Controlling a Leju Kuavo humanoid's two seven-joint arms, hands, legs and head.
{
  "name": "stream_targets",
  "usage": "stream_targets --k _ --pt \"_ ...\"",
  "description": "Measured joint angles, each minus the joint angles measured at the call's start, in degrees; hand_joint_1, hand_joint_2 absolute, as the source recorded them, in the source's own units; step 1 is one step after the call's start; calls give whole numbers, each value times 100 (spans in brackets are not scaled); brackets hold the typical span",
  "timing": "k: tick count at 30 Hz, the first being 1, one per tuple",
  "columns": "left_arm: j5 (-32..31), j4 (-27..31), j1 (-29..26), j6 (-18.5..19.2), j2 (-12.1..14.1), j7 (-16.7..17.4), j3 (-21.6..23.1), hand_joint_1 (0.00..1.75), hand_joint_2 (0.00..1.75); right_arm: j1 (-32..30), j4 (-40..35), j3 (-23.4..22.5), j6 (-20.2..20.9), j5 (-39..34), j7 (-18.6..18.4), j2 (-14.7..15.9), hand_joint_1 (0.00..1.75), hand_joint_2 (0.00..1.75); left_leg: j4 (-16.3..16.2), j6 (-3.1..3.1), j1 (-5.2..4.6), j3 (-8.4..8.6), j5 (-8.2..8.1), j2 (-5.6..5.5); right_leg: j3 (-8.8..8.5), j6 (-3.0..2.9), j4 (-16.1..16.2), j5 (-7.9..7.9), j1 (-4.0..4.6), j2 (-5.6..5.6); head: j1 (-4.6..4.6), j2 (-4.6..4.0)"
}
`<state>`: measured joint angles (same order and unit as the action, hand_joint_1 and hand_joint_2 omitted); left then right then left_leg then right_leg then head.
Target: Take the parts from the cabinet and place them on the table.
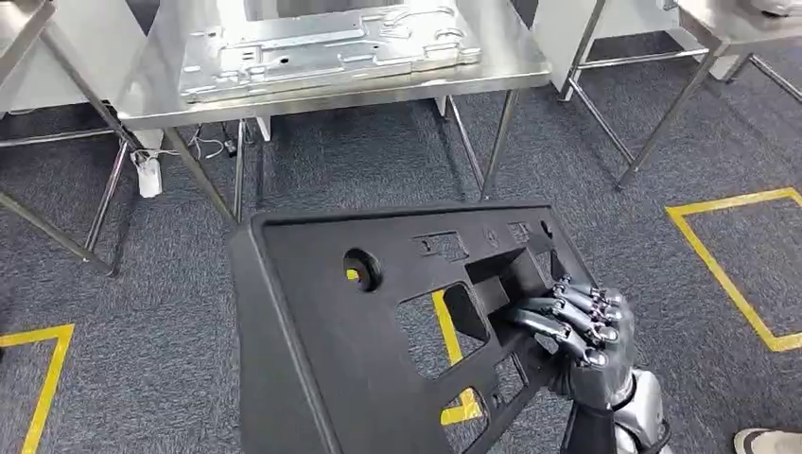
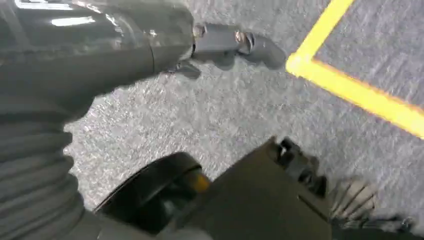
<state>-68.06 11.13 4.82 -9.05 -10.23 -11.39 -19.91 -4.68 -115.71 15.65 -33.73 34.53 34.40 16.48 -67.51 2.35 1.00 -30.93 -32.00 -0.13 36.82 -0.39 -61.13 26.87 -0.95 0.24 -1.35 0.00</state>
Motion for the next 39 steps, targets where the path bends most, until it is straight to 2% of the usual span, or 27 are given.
stream_targets --k 2,3,4,5,6,8,9,10,12,14,16,18,20,21,22,23,24,25,28,29,31,33,34,35,36,37,39 --pt "11 0 29 0 0 -28 -2 0 175 -11 2 0 -2 2 0 0 175 175 -754 -8 -34 -515 -364 -1 -124 -51 6 111 16 -4 33 0" --pt "13 0 48 2 0 -28 -2 0 175 -14 2 2 -2 9 -2 0 175 175 -943 -11 -50 -676 -629 -1 -202 -67 6 172 33 1 44 0" --pt "13 0 57 2 0 -28 -2 0 175 -20 2 4 -2 11 -2 0 175 175 -946 -25 -69 -741 -744 -2 -292 -72 7 234 46 19 50 0" --pt "13 0 58 2 0 -26 -2 0 175 -25 2 4 -4 11 -4 -2 175 175 -780 -50 -92 -725 -700 -2 -391 -73 7 295 64 35 55 0" --pt "13 0 55 2 0 -22 -2 0 175 -29 2 4 -4 11 -6 -2 175 175 -481 -87 -109 -674 -509 -2 -485 -76 8 355 83 46 79 0" --pt "11 -2 32 7 0 -4 -2 0 175 -37 2 4 -4 17 -9 -2 175 175 401 -223 -181 -552 369 -3 -561 -81 27 475 99 48 85 0" --pt "18 -11 24 7 0 -7 -4 0 175 -41 11 4 -7 28 -15 -2 175 175 406 -270 -228 -649 368 -28 -616 -62 -8 518 121 56 68 0" --pt "18 -11 39 13 0 -13 -4 0 175 -50 15 2 -9 28 -15 -2 175 175 428 -279 -230 -677 -10 -33 -579 -33 6 538 116 66 94 0" --pt "16 -6 41 13 -2 -13 -4 0 175 -78 15 13 -11 48 -17 -2 175 175 533 -333 -222 -625 340 -20 -656 20 -52 539 132 65 87 0" --pt "4 -7 30 17 -39 -7 -4 0 175 -78 15 0 -18 46 -17 0 175 175 602 -356 -151 -397 352 3 -700 76 -171 599 131 49 90 0" --pt "0 -7 27 22 -33 4 -4 0 175 -62 15 -4 -24 46 -20 0 175 175 647 -393 -117 -291 293 8 -307 116 -788 632 108 44 68 0" --pt "0 -7 17 22 -33 4 -4 0 175 -82 15 0 -26 48 -22 0 175 175 653 -381 -90 -229 206 -8 232 155 -1366 945 66 44 61 0" --pt "0 -7 3 22 -33 7 -4 0 175 -85 15 0 -26 48 -22 0 175 175 653 -346 -55 -96 87 -35 482 192 -1353 1085 27 42 55 0" --pt "0 -7 -5 22 -33 11 -4 0 175 -85 15 0 -26 48 -22 0 175 175 653 -322 -34 4 14 -40 466 213 -1110 949 13 39 55 0" --pt "0 -7 -9 22 -33 13 -2 0 175 -86 15 0 -26 48 -22 0 175 175 654 -291 -7 120 -71 -44 386 242 -715 654 0 31 48 0" --pt "-2 -7 -22 22 -33 13 -2 0 175 -86 15 -2 -26 48 -22 0 175 175 657 -250 10 229 -159 -43 299 260 -267 187 -15 5 35 0" --pt "-4 -13 -37 22 -31 15 -2 0 175 -91 22 0 -30 48 -24 0 175 175 660 -201 1 311 -231 -35 341 273 -138 -259 -7 -57 7 0" --pt "-2 -9 -38 20 -31 17 -4 0 175 -84 26 2 -33 48 -33 0 175 175 691 -162 -17 300 -263 -41 361 223 -90 -122 42 -57 -5 0" --pt "-11 -9 -32 22 -31 17 -2 0 175 -91 24 -2 -35 66 -31 0 175 175 758 -59 -45 391 -234 -23 225 90 -74 -94 19 -15 15 0" --pt "-9 -4 -26 22 -31 17 -4 0 175 -96 24 -2 -37 68 -28 0 175 175 611 -41 -39 351 -200 -23 145 39 -50 -52 -2 -10 31 0" --pt "0 -7 -18 22 -31 7 -4 0 175 -86 24 -2 -39 68 -24 0 175 175 -133 -29 -42 -39 -185 -24 1 -18 -43 67 -4 -11 67 0" --pt "24 -4 19 11 -31 -28 -7 0 175 -89 24 0 -37 68 -24 0 175 175 -818 -30 -57 -512 -618 -25 -140 -37 -43 197 5 -13 85 0" --pt "31 -4 33 11 -31 -31 -7 0 175 -83 24 0 -37 68 -24 0 175 175 -941 -33 -61 -637 -802 -25 -226 -41 -43 261 11 -11 87 0" --pt "46 -4 36 7 -31 -35 -7 0 175 -76 26 0 -37 74 -24 -4 175 175 -871 -39 -68 -667 -827 -26 -334 -42 -42 330 15 1 87 0" --pt "53 -4 35 7 -28 -37 -7 0 175 -62 26 2 -37 81 -24 -9 175 175 -643 -54 -77 -639 -706 -25 -434 -42 -42 398 17 16 90 0" --pt "57 -4 32 7 -24 -35 -7 0 175 -44 28 7 -37 83 -24 -18 175 175 -270 -68 -83 -586 -415 -25 -540 -39 -42 469 21 22 100 0" --pt "76 -11 5 5 -20 -39 -11 0 175 -7 39 35 -37 94 -24 -35 175 175 421 -143 -106 -585 506 -30 -589 -16 -25 593 11 25 116 0"
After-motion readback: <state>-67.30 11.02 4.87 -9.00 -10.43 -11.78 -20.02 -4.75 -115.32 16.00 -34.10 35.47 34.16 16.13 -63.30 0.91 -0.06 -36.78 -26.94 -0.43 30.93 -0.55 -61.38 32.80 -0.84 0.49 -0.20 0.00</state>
